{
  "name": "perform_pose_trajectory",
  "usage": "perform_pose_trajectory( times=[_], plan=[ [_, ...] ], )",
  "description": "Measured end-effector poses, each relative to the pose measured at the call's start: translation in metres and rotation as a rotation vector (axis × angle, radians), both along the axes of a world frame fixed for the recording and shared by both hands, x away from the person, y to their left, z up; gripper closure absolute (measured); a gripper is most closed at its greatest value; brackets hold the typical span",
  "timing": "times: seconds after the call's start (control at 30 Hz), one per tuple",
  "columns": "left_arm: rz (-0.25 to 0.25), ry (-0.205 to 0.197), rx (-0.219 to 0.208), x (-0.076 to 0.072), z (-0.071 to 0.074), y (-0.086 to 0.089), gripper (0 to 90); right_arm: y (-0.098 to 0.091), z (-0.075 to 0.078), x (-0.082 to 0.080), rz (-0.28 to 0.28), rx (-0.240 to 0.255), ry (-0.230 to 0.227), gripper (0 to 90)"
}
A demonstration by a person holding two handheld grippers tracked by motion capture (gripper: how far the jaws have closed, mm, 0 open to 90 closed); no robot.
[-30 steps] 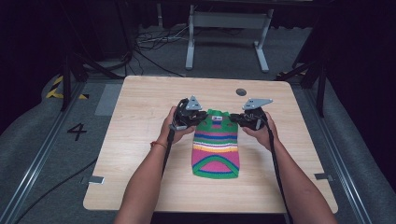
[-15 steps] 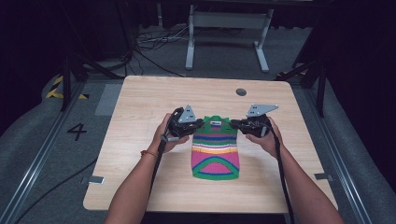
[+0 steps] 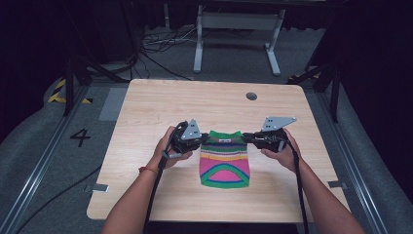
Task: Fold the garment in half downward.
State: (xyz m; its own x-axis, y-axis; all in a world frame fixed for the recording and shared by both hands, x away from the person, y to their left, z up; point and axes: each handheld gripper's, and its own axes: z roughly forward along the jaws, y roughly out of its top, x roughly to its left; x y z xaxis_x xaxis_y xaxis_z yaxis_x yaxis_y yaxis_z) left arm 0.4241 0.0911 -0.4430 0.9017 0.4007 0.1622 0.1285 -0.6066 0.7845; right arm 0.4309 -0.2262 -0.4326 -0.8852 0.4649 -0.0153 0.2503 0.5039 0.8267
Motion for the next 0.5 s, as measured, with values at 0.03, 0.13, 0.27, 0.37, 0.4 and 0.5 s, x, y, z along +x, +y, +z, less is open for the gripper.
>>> perform_pose_trajectory(
  times=[0.03, 0.13, 0.27, 0.37, 0.4, 0.5],
  plan=[
    [-0.005, -0.005, 0.002, -0.002, 0.000, 0.000, 84.5, 0.000, 0.001, -0.002, 0.005, -0.002, 0.000, 84.2],
    [-0.026, -0.010, 0.013, -0.010, 0.002, -0.001, 84.5, -0.002, 0.002, -0.008, 0.019, -0.008, -0.003, 84.2],
    [-0.042, -0.030, 0.041, -0.019, 0.000, -0.003, 84.4, -0.002, 0.001, -0.017, 0.034, -0.017, -0.004, 83.9],
    [-0.046, -0.028, 0.053, -0.026, -0.004, -0.004, 84.5, -0.001, -0.002, -0.025, 0.051, -0.021, 0.002, 83.8],
    [-0.049, -0.031, 0.060, -0.028, -0.006, -0.004, 84.5, 0.000, -0.004, -0.028, 0.062, -0.028, 0.005, 83.8],
    [-0.067, -0.024, 0.070, -0.034, -0.010, -0.005, 84.6, 0.002, -0.009, -0.036, 0.094, -0.058, 0.014, 83.4]
  ],
)
